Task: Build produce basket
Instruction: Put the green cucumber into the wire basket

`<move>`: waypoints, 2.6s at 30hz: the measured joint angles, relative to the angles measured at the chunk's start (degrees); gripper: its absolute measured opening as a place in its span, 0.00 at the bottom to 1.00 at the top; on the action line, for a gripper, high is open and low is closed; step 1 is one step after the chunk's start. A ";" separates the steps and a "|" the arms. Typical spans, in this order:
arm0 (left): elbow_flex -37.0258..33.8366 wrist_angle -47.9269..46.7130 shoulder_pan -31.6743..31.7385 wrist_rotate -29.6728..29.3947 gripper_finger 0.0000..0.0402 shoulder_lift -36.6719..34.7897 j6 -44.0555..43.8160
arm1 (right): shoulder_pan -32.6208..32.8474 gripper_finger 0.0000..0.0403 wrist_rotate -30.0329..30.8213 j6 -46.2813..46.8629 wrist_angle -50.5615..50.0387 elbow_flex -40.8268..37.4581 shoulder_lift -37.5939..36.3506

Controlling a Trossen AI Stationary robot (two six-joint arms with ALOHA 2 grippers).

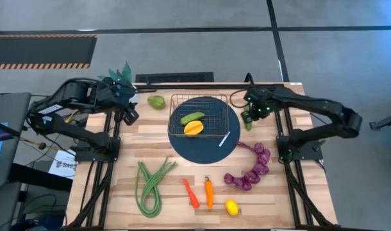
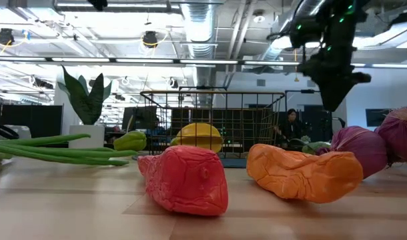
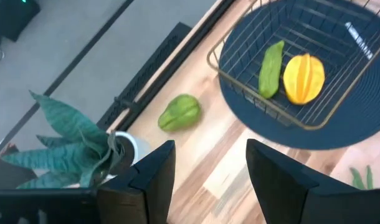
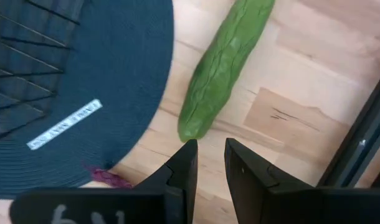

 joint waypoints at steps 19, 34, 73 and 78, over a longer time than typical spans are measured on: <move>-1.56 2.70 0.02 -1.56 0.45 -2.23 3.26 | 3.50 0.27 -4.37 0.54 -0.84 0.00 3.77; -1.56 3.19 0.02 -1.62 0.45 -2.21 3.63 | 7.02 0.71 -4.59 0.18 -5.71 0.00 4.94; -1.54 2.98 0.04 -0.92 0.45 -2.21 2.37 | -2.27 0.39 3.59 1.58 8.86 0.02 26.81; -1.54 2.97 0.04 -0.67 0.45 -2.21 2.34 | -1.94 0.32 2.75 0.28 6.73 -0.04 25.46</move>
